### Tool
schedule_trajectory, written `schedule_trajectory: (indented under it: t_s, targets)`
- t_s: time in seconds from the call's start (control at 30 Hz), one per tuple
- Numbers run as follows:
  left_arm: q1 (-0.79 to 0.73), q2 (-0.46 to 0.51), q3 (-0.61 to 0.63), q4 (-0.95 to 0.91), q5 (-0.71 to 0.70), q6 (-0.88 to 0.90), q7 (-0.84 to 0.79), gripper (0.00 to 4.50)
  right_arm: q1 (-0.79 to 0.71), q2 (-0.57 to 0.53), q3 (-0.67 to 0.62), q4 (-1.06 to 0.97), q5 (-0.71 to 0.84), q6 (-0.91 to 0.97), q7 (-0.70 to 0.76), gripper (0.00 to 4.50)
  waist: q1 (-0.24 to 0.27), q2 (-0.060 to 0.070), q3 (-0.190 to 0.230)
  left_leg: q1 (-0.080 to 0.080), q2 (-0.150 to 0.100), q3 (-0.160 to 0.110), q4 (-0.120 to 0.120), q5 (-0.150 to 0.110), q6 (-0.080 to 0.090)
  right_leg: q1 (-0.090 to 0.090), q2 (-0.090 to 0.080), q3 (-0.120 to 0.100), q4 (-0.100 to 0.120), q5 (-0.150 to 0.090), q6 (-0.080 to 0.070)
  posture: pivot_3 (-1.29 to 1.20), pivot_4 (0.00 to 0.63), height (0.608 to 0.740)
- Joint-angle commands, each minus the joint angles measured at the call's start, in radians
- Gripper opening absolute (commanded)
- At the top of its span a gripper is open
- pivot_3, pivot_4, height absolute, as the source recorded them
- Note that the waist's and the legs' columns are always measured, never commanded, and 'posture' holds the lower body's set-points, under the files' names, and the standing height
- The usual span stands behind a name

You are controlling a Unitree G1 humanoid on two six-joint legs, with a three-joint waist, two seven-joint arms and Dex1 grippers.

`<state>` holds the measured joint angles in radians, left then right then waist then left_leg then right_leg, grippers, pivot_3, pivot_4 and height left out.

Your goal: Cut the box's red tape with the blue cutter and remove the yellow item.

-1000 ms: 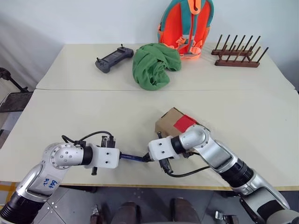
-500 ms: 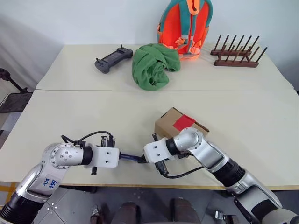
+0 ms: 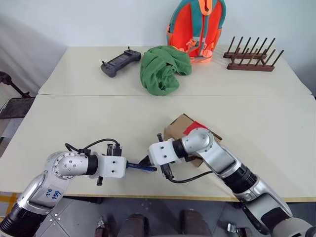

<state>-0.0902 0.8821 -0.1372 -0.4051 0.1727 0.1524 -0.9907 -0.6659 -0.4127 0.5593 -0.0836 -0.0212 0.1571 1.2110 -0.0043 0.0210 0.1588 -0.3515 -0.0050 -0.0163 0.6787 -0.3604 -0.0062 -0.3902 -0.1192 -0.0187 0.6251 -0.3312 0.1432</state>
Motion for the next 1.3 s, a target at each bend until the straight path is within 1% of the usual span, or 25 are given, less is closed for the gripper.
schedule_trajectory:
  t_s: [0.03, 0.13, 0.23, 0.47, 0.87, 1.07, 1.17, 1.3]
  targets:
    - [0.053, -0.005, -0.103, 0.069, 0.037, 0.028, -0.028, 0.56, 0.004, -0.015, -0.015, -0.03, 0.008, -0.007, 0.006, 0.03, 0.0, 0.0, 0.0, 0.0, 0.0, 0.0, 0.0, 0.0, 0.0, 0.0, 0.0, 0.0, 0.0, 0.0, 0.0, 0.0, 0.15, 0.74]
    - [0.048, -0.006, -0.103, 0.073, 0.038, 0.029, -0.028, 0.56, 0.015, -0.028, -0.002, -0.019, -0.005, -0.017, 0.006, 0.03, 0.0, 0.0, 0.0, 0.0, 0.0, 0.0, 0.0, 0.0, 0.0, 0.0, 0.0, 0.0, 0.0, 0.0, 0.0, 0.0, 0.15, 0.74]
    - [0.042, -0.008, -0.105, 0.076, 0.04, 0.03, -0.027, 0.56, 0.025, -0.033, 0.018, 0.037, -0.047, -0.052, -0.011, 0.03, 0.001, 0.0, 0.0, 0.0, 0.0, 0.0, 0.0, 0.0, 0.0, 0.0, 0.0, 0.0, -0.001, 0.0, 0.0, 0.0, 0.15, 0.74]
    - [0.041, -0.007, -0.101, 0.076, 0.04, 0.032, -0.026, 0.56, 0.039, -0.014, 0.029, 0.056, -0.037, -0.068, 0.004, 0.03, 0.0, 0.0, 0.0, 0.0, 0.0, 0.0, 0.0, 0.0, 0.0, 0.0, 0.0, 0.0, -0.002, 0.0, 0.0, 0.0, 0.15, 0.74]
    - [0.037, -0.012, -0.1, 0.077, 0.039, 0.032, -0.022, 0.56, -0.006, 0.078, 0.052, 0.155, -0.084, -0.105, -0.017, 0.03, -0.001, 0.0, 0.0, 0.0, 0.0, 0.0, 0.0, 0.0, 0.0, 0.001, 0.0, 0.0, -0.002, 0.0, 0.0, 0.0, 0.15, 0.74]
    - [0.036, -0.016, -0.098, 0.076, 0.039, 0.035, -0.019, 0.56, -0.018, 0.099, 0.049, 0.173, -0.087, -0.112, -0.014, 0.03, -0.001, 0.0, 0.0, 0.0, 0.0, 0.0, 0.0, 0.001, -0.001, 0.001, -0.001, 0.0, -0.002, 0.0, -0.001, 0.0, 0.15, 0.74]
    - [0.037, -0.019, -0.097, 0.074, 0.039, 0.038, -0.017, 0.56, -0.022, 0.101, 0.045, 0.174, -0.086, -0.113, -0.01, 0.03, 0.0, 0.0, 0.0, 0.0, 0.0, 0.0, -0.001, 0.001, -0.001, 0.0, -0.007, -0.001, -0.001, -0.001, -0.001, 0.0, 0.15, 0.74]
    - [0.036, -0.03, -0.079, 0.078, 0.029, 0.04, -0.001, 0.56, -0.028, 0.084, -0.017, 0.102, -0.044, -0.043, -0.009, 0.03, 0.002, 0.001, 0.0, 0.0, -0.001, 0.0, -0.001, 0.002, 0.0, 0.0, -0.008, -0.003, -0.001, -0.001, -0.001, 0.0, 0.15, 0.74]
